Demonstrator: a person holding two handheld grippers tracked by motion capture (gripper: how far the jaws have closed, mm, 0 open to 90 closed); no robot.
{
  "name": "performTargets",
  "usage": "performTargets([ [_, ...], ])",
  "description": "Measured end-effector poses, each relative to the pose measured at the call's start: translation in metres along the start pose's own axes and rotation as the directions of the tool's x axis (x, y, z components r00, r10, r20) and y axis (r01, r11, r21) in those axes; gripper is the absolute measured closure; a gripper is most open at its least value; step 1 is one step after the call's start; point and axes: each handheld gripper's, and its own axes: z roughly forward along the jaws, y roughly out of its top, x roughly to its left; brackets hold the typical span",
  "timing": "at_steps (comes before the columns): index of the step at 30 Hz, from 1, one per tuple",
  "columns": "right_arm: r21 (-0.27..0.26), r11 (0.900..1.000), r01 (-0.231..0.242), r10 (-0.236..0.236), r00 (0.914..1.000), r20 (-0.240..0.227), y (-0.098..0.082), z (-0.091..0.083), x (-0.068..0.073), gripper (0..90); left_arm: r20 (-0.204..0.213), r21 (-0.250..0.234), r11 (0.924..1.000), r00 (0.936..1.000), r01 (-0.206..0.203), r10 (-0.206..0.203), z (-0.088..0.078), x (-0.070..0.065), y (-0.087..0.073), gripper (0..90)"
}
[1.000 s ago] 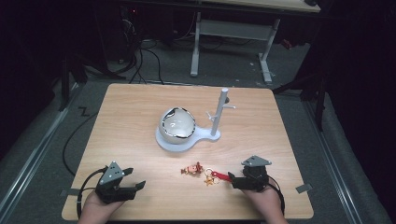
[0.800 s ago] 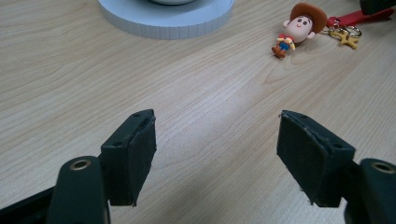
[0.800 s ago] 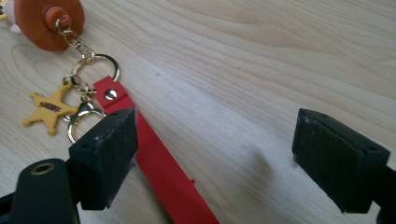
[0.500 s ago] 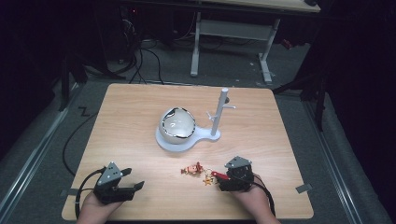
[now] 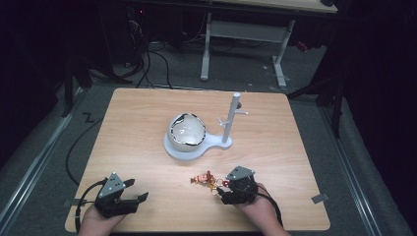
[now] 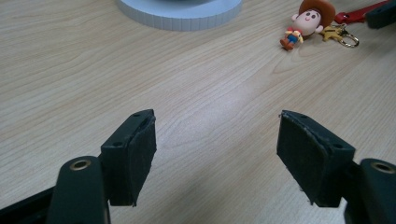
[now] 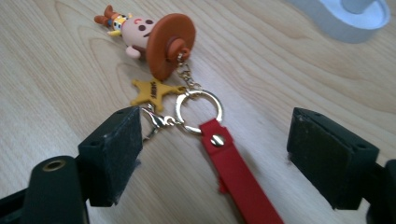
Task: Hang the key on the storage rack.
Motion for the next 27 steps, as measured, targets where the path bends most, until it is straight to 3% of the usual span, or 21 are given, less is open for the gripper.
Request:
performTargets([
  [1,0.012,1.0,0.013,-0.013,0.9999,-0.002,-0.001,-0.005,-0.006,27.1,0.0,0.01,1.0,1.0,0.001,-0.001,0.001,0.001,0.0,29.0],
  [5,0.067,0.997,0.05,-0.046,0.997,-0.062,-0.001,-0.005,-0.018,34.4,-0.001,0.013,0.9999,1.0,0.003,-0.003,0.003,0.001,0.002,29.0],
  [7,0.087,0.995,0.057,-0.051,0.9962,-0.07,0.0,-0.004,-0.021,36.9,-0.002,0.014,0.9999,1.0,-0.001,0.002,0.003,0.001,0.002,29.0],
  [8,0.119,0.99,0.069,-0.057,0.9934,-0.1,0.003,-0.003,-0.023,45.7,0.0,0.013,0.9999,1.0,-0.005,0.005,0.003,0.001,0.003,29.0],
  [9,0.144,0.982,0.122,-0.103,0.9855,-0.135,0.006,-0.003,-0.023,49.9,-0.002,0.014,0.9998,0.9999,-0.013,0.013,0.003,0.0,0.004,29.0],
  [11,0.199,0.967,0.161,-0.13,0.9786,-0.16,0.012,-0.001,-0.024,51.6,-0.002,0.016,0.9997,0.9998,-0.018,0.018,0.004,0.0,0.004,29.0],
  [12,0.199,0.967,0.161,-0.13,0.9786,-0.16,0.012,-0.001,-0.024,51.6,-0.002,0.016,0.9997,0.9998,-0.018,0.018,0.004,0.0,0.004,29.0],
  [13,0.257,0.948,0.187,-0.145,0.9737,-0.176,0.019,0.002,-0.024,52.6,-0.004,0.018,0.9996,0.9998,-0.021,0.021,0.004,0.0,0.004,29.0],
  [15,0.292,0.932,0.215,-0.163,0.9674,-0.194,0.025,0.004,-0.023,52.9,-0.001,0.014,0.9996,0.9997,-0.023,0.023,0.004,0.0,0.005,29.0],
  [16,0.292,0.932,0.215,-0.163,0.9674,-0.194,0.025,0.004,-0.023,52.9,-0.001,0.014,0.9996,0.9997,-0.023,0.023,0.004,0.0,0.005,29.0],
  [17,0.34,0.914,0.222,-0.153,0.9641,-0.217,0.032,0.007,-0.023,52.4,0.002,0.013,0.9996,0.9997,-0.024,0.024,0.004,0.0,0.005,29.0],
  [22,0.429,0.867,0.253,-0.156,0.9559,-0.248,0.048,0.014,-0.023,50.7,0.008,0.008,0.9997,0.9997,-0.024,0.024,0.004,0.0,0.006,29.0],
  [23,0.448,0.853,0.268,-0.16,0.9511,-0.264,0.052,0.017,-0.023,50.6,0.009,0.008,0.9996,0.9996,-0.026,0.026,0.005,0.0,0.006,29.0],
  [24,0.448,0.853,0.268,-0.16,0.9511,-0.264,0.052,0.017,-0.023,50.6,0.009,0.008,0.9996,0.9996,-0.026,0.026,0.005,0.0,0.006,29.0],
  [25,0.484,0.824,0.295,-0.175,0.9448,-0.277,0.058,0.022,-0.023,50.4,0.012,0.011,0.9995,0.9995,-0.029,0.029,0.006,0.0,0.007,28.9],
  [27,0.51,0.804,0.306,-0.187,0.944,-0.272,0.062,0.026,-0.024,51.0,0.012,0.01,0.9995,0.9995,-0.03,0.03,0.006,-0.001,0.007,28.9],
])
